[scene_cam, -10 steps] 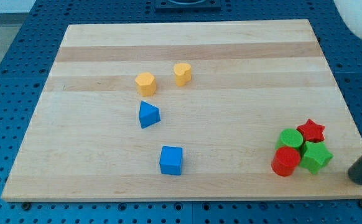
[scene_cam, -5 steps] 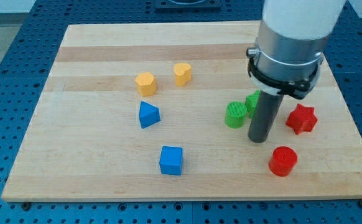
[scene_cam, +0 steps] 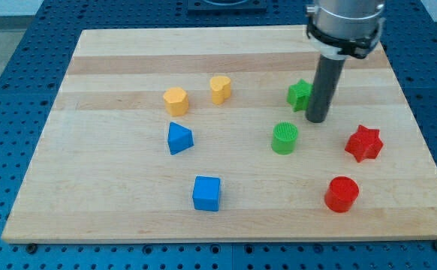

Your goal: Place the green star above the green circle

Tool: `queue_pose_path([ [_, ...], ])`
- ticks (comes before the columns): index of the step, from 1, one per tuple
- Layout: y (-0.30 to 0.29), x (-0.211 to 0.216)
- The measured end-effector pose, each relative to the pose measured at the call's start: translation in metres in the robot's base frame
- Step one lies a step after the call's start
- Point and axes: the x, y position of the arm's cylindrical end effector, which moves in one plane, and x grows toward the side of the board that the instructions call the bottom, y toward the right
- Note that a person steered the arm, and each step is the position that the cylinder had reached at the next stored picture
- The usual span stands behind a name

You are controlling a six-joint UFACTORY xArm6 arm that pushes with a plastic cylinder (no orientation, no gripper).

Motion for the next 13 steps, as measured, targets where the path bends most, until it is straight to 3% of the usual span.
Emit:
queue_pose_path([
  [2,0.058,-0.032],
  [5,-0.042,-0.049],
  [6,-0.034,-0.044],
  [7,0.014,-0.016],
  [8,0.022,0.005],
  [11,-0.085,0.010],
  [13,-0.118,0.062],
])
